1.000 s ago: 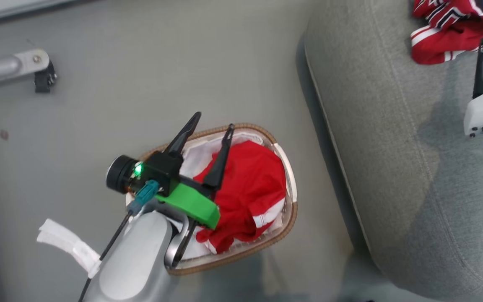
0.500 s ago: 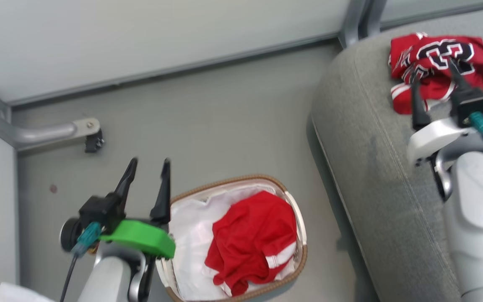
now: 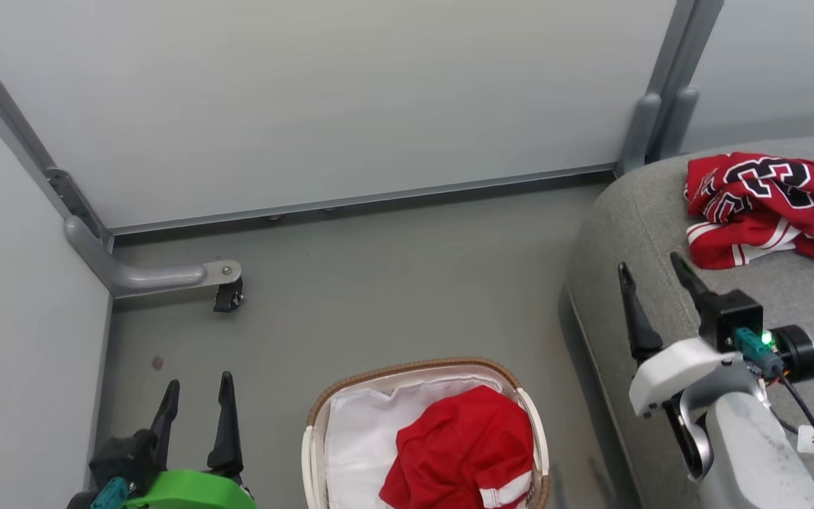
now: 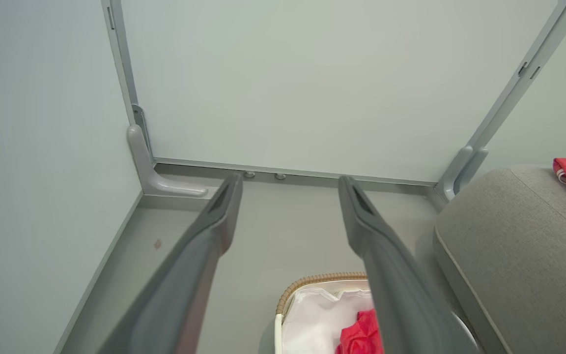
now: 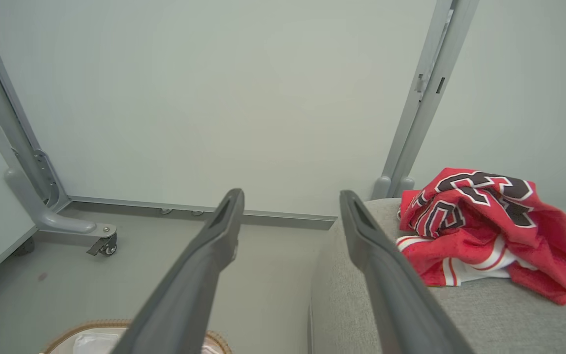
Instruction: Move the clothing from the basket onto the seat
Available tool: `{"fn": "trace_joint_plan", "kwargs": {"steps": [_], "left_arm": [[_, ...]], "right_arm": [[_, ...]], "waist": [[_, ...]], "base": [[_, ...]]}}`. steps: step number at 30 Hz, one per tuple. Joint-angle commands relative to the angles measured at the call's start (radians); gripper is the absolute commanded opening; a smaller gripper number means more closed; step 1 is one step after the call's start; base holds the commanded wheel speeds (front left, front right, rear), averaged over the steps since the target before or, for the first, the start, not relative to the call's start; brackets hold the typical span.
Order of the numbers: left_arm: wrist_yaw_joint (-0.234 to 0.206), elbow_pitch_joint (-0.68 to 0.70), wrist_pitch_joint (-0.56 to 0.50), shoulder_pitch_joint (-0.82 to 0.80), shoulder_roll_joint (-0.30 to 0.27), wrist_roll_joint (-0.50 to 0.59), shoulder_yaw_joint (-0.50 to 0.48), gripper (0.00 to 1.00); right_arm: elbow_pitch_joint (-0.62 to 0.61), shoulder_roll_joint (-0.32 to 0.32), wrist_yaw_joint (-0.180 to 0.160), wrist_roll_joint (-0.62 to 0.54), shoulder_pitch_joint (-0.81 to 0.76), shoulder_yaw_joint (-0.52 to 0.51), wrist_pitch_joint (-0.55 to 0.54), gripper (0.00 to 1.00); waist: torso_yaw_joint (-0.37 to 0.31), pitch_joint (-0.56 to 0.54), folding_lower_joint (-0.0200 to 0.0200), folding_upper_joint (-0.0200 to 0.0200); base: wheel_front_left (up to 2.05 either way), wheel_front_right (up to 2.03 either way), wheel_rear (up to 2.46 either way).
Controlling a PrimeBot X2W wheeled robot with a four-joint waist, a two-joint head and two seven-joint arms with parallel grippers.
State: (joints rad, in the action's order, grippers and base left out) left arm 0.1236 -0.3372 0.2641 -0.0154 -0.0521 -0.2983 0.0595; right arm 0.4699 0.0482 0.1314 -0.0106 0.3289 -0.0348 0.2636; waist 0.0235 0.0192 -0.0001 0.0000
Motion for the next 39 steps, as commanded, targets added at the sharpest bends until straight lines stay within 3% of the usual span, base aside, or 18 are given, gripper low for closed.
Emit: {"fn": "trace_joint_plan", "kwargs": {"steps": [1,7,15,39], "left_arm": [[0.001,0.004,0.001,0.022,0.001,-0.002,-0.007,1.00],[-0.009,0.012,0.001,0.057,0.001,-0.035,-0.003,1.00],[-0.019,0.020,0.000,0.074,0.001,-0.051,0.014,1.00],[-0.021,0.004,0.001,0.065,0.001,-0.049,0.028,1.00]], "right_arm": [[-0.010,0.005,-0.001,0.011,-0.032,0.010,0.002,1.00],[-0.063,0.004,-0.001,0.052,-0.134,0.063,0.002,1.00],[-0.090,0.004,-0.001,0.120,-0.212,0.058,0.002,1.00],[-0.089,0.004,-0.001,0.124,-0.206,0.066,0.002,1.00]], "waist": [[0.032,-0.035,0.0001,0.0000],[0.042,-0.056,0.0001,0.0000],[0.042,-0.064,0.0001,0.0000],[0.027,-0.047,0.0001,0.0000]], "base": [[0.00,0.00,0.00],[0.00,0.00,0.00],[0.00,0.00,0.00],[0.00,0.00,0.00]]}}
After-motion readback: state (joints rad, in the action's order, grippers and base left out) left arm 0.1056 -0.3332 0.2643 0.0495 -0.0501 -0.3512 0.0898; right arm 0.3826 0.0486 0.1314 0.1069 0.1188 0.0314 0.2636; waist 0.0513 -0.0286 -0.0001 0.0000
